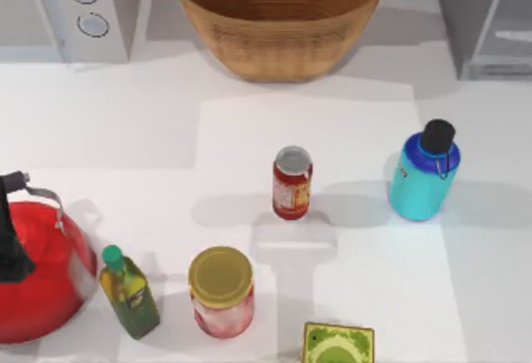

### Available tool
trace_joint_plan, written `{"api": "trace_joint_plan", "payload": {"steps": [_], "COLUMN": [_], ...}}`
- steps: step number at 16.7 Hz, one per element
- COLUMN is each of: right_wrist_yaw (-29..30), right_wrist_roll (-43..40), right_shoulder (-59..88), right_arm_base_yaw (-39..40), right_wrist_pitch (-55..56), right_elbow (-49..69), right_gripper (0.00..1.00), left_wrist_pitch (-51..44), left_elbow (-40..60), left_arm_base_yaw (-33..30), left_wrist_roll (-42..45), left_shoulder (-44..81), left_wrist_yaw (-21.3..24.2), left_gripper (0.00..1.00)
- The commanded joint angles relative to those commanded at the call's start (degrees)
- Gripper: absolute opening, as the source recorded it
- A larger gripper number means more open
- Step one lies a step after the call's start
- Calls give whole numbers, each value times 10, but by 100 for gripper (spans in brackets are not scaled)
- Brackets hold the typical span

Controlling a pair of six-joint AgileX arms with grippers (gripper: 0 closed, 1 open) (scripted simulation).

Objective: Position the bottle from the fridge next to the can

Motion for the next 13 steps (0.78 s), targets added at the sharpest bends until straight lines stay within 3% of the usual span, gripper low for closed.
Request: {"api": "trace_joint_plan", "payload": {"steps": [5,13], "right_wrist_yaw": [-37,-31], "right_wrist_roll": [-76,-38], "right_shoulder": [77,77], "right_arm_base_yaw": [-68,-40], "right_wrist_pitch": [0,34], "right_elbow": [25,23], "right_gripper": [100,100], "left_wrist_pitch": [0,0], "left_elbow": [0,0], "left_arm_base_yaw": [0,0], "left_wrist_roll": [0,0], "left_shoulder": [0,0], "left_wrist_yaw": [0,0], "left_gripper": [100,100]}}
